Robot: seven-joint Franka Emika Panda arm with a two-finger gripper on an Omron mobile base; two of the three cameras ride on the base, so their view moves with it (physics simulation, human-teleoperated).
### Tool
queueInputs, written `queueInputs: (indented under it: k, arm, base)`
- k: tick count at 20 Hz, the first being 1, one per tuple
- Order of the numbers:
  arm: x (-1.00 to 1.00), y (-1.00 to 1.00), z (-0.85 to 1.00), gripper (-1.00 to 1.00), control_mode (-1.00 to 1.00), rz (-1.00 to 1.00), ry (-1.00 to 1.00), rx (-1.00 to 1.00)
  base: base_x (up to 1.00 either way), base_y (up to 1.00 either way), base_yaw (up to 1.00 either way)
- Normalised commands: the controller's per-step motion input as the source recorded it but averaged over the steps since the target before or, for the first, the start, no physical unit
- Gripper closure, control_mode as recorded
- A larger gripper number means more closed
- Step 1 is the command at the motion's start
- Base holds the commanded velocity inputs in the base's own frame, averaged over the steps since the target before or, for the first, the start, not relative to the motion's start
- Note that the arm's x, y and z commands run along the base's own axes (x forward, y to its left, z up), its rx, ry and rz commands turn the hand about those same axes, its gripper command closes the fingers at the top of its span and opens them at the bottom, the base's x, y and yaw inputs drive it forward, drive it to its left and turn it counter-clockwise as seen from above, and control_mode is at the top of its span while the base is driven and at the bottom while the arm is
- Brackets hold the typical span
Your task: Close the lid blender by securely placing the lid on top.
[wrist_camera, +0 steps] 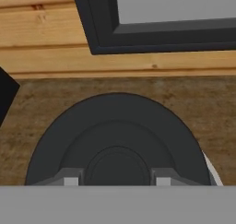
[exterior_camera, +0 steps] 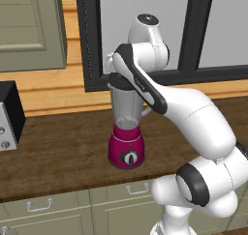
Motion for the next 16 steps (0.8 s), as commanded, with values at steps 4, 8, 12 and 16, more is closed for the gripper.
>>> queueInputs:
  k: [4, 8, 12, 16]
  arm:
    - [0.00, 0.00, -0.15, 1.00, -1.00, 0.00, 0.00, 0.00]
    - [0.00, 0.00, -0.06, 1.00, -1.00, 0.00, 0.00, 0.00]
    - [0.00, 0.00, 0.00, 1.00, -1.00, 0.00, 0.00, 0.00]
    - [0.00, 0.00, 0.00, 1.00, -1.00, 0.00, 0.04, 0.00]
  base:
    - [0.00, 0.00, 0.00]
    - [0.00, 0.00, 0.00]
    - [0.00, 0.00, 0.00]
    - [0.00, 0.00, 0.00]
